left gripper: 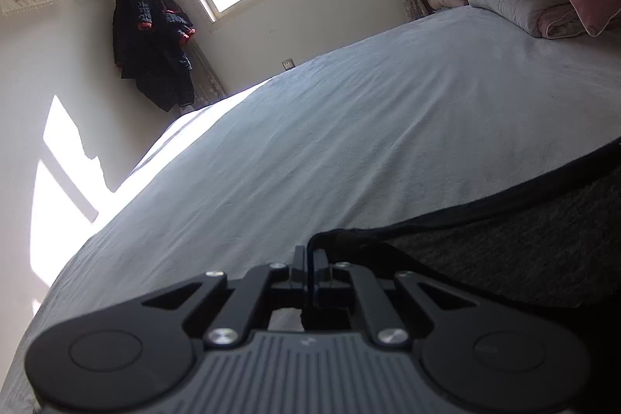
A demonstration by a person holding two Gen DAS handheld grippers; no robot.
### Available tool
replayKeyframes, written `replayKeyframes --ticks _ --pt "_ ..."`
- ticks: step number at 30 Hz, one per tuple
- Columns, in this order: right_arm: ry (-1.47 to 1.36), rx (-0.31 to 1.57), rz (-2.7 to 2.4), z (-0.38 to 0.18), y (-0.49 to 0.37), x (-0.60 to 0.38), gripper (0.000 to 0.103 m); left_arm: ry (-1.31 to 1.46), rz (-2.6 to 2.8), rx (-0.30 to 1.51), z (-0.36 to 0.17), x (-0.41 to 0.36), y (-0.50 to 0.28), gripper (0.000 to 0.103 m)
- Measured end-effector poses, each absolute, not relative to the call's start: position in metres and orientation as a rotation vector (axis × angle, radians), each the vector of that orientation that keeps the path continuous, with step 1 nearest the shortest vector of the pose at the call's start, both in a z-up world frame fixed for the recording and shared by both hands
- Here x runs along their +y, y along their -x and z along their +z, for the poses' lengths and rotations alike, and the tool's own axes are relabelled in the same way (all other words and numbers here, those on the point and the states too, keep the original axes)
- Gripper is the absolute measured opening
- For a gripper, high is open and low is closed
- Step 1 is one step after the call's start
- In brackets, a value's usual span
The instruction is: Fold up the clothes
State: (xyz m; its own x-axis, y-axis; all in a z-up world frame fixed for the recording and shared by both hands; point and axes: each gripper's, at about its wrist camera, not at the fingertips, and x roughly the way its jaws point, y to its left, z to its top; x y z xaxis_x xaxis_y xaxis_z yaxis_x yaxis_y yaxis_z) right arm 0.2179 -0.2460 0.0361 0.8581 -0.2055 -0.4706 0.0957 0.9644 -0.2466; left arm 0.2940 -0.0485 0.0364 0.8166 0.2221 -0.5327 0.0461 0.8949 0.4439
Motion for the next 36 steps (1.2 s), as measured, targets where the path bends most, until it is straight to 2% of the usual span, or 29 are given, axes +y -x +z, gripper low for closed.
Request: replayKeyframes --ticks 6,9,11,12,13,16,30,36 --pt "0.201 0.599 -0.125 0.011 -0.231 -0.247 0.008 -0.458 0.081 0.700 0.004 -0.050 -0.305 0.009" --pt "0.184 0.617 -0.118 0.009 -0.228 -0.247 0.013 -0.431 0.076 0.728 0.000 -0.049 -0.305 0.025" --pt "0.173 0.625 -0.119 0.010 -0.229 -0.251 0.023 -0.409 0.064 0.746 0.001 -0.048 -0.303 0.043" --pt "0.168 0.628 -0.118 0.010 -0.229 -0.253 0.039 -0.399 0.051 0.761 0.001 -0.048 -0.302 0.045" --pt "0.164 0.627 -0.116 0.013 -0.226 -0.253 0.045 -0.392 0.043 0.772 0.003 -0.047 -0.299 0.048" --pt "0.169 0.638 -0.102 0.018 -0.220 -0.255 0.045 -0.358 0.015 0.809 0.006 -0.044 -0.287 0.058" --pt "0.090 0.771 -0.050 0.019 -0.134 -0.265 0.048 -0.067 -0.119 1.040 -0.001 0.013 -0.172 0.059" --pt "0.052 0.814 -0.061 0.008 -0.088 -0.268 0.048 -0.020 -0.132 1.071 -0.009 0.034 -0.128 0.059"
